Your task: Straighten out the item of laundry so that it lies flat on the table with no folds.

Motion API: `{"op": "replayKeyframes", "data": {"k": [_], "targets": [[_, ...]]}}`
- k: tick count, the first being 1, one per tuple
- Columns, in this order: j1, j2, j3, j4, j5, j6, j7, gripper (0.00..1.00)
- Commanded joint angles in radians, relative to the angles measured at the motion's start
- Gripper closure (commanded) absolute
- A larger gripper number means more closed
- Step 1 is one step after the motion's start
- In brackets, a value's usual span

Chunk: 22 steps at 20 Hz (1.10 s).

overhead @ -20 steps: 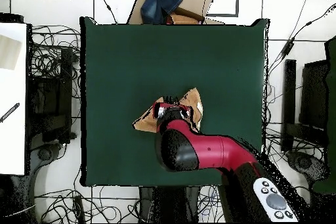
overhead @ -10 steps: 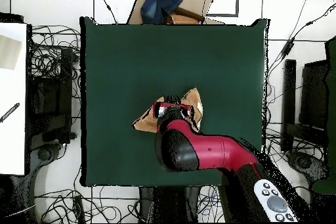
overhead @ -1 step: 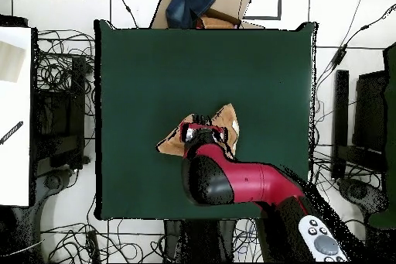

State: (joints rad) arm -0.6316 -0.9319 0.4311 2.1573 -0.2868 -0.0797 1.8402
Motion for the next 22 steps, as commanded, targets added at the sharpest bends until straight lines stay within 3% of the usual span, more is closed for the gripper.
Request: {"op": "replayKeyframes", "data": {"k": [1,22], "targets": [[0.023,0.003,-0.019,0.063,0.048,0.025,0.193,1.00],[0.016,0.007,-0.018,0.050,0.080,0.058,0.179,1.00]]}}
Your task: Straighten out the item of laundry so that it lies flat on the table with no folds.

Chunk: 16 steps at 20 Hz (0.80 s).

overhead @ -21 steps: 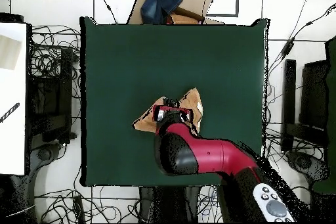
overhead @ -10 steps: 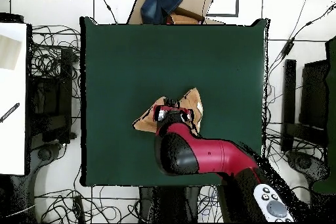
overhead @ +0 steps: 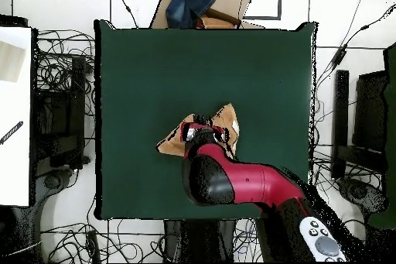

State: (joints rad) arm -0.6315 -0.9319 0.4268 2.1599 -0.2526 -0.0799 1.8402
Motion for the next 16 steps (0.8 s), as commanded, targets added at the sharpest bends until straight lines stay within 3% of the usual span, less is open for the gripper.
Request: {"op": "replayKeyframes", "data": {"k": [1,7,11,16], "targets": [[0.018,0.006,-0.017,0.048,0.049,0.060,0.180,1.00],[0.042,0.001,-0.050,0.059,0.069,0.049,0.197,1.00],[0.113,-0.010,-0.141,0.117,0.210,0.006,0.342,1.00],[0.188,-0.026,-0.223,0.143,0.364,0.038,0.383,1.00]]}}
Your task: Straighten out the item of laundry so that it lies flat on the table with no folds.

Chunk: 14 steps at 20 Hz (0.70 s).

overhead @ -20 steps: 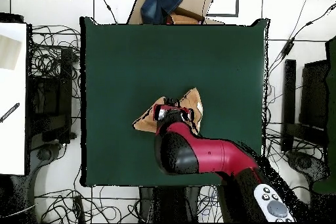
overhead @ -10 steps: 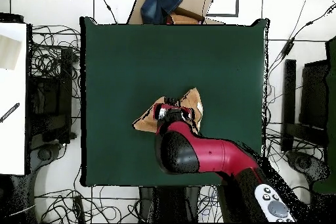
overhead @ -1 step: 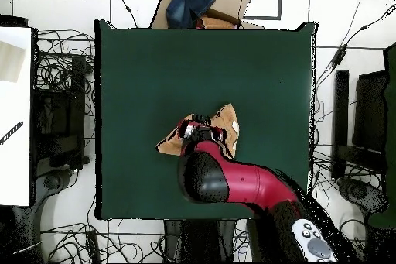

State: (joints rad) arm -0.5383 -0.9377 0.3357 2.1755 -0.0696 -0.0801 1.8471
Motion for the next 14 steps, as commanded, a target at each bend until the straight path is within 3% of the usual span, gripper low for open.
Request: {"op": "replayKeyframes", "data": {"k": [1,7,14], "targets": [[0.105,-0.021,-0.140,0.129,0.208,0.038,0.379,1.00],[0.233,-0.002,-0.242,0.157,0.435,0.014,0.461,1.00],[0.209,0.013,-0.204,0.162,0.466,0.007,0.448,1.00]]}}
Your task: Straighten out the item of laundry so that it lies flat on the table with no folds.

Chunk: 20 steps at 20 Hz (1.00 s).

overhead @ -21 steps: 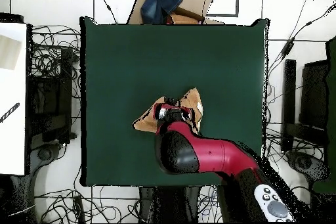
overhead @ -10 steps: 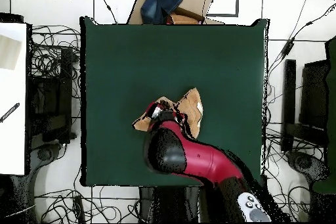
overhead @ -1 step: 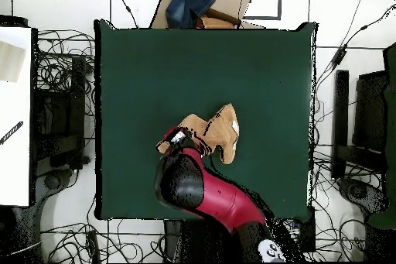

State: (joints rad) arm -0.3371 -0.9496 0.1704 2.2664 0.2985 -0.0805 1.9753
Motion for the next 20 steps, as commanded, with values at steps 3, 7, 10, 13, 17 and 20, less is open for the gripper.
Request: {"op": "replayKeyframes", "data": {"k": [3,7,10,13,17,20], "targets": [[-0.006,0.029,-0.033,0.062,0.081,0.014,0.293,1.00],[0.017,0.033,-0.062,0.052,0.088,0.028,0.281,1.00],[0.026,0.032,-0.069,0.052,0.092,0.031,0.281,1.00],[0.026,0.035,-0.075,0.049,0.091,0.028,0.274,0.00],[0.027,0.037,-0.072,0.051,0.088,0.020,0.277,0.00],[0.014,0.043,-0.052,0.044,0.089,0.028,0.282,0.00]]}}
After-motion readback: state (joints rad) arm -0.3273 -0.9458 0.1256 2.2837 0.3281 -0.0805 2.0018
